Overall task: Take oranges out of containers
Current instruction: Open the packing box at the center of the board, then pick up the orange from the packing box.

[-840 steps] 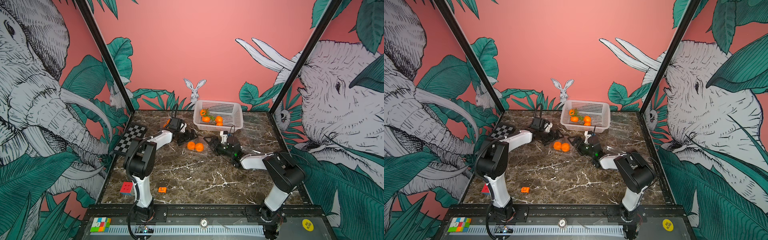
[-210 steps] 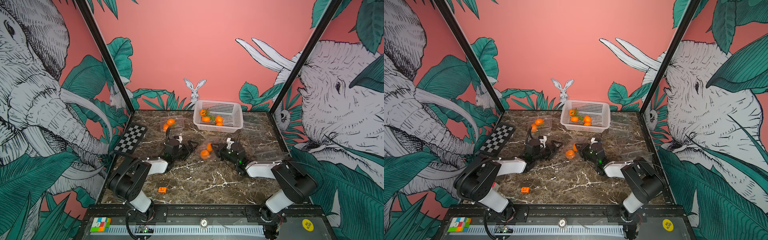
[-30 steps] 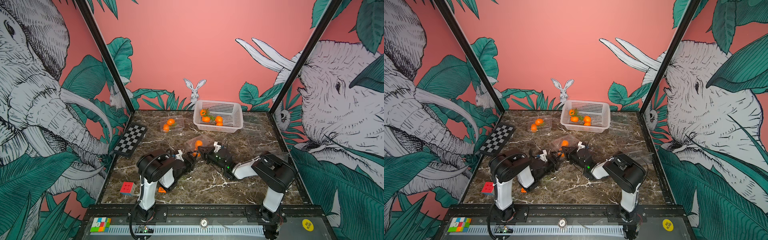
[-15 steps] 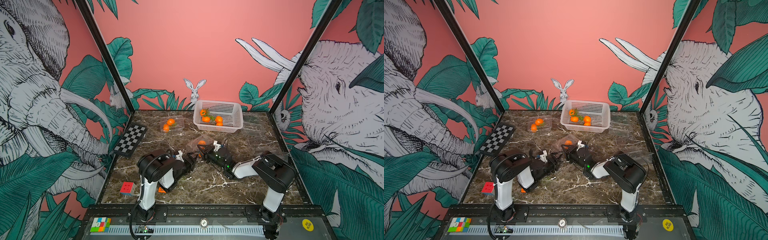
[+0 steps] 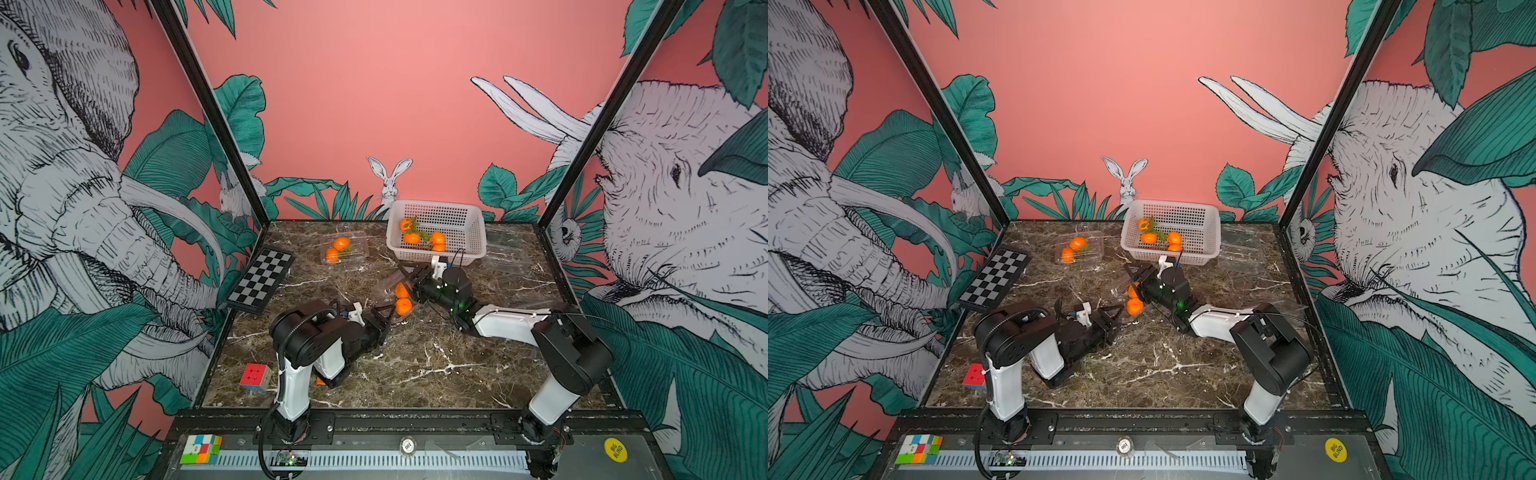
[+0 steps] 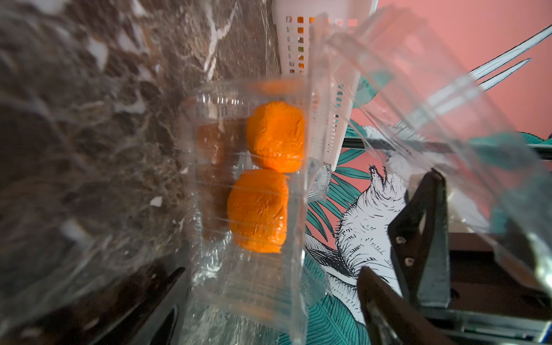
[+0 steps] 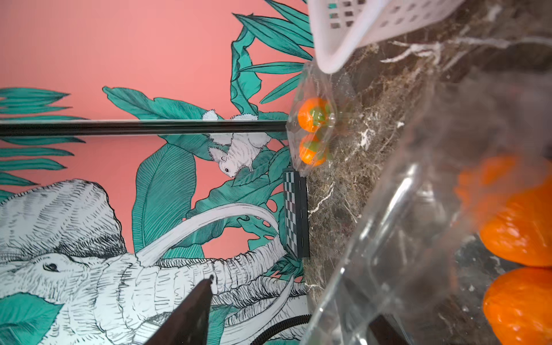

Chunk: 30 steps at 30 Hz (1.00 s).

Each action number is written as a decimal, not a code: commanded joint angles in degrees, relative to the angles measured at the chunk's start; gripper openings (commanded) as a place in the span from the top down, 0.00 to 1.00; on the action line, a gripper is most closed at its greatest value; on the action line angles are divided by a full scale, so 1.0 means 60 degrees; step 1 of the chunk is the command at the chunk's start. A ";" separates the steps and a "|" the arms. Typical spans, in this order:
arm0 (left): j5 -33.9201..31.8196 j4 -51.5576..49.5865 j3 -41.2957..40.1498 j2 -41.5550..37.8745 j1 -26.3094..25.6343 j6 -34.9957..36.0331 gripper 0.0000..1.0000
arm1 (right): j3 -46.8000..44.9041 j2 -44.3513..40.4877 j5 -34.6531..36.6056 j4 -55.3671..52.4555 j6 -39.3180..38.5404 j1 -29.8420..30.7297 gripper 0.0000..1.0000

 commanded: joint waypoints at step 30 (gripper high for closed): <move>0.1102 -1.4052 0.2344 -0.8066 0.2625 0.5695 0.01 | 0.4803 0.0183 -0.0606 -1.0736 -0.8770 -0.0246 0.06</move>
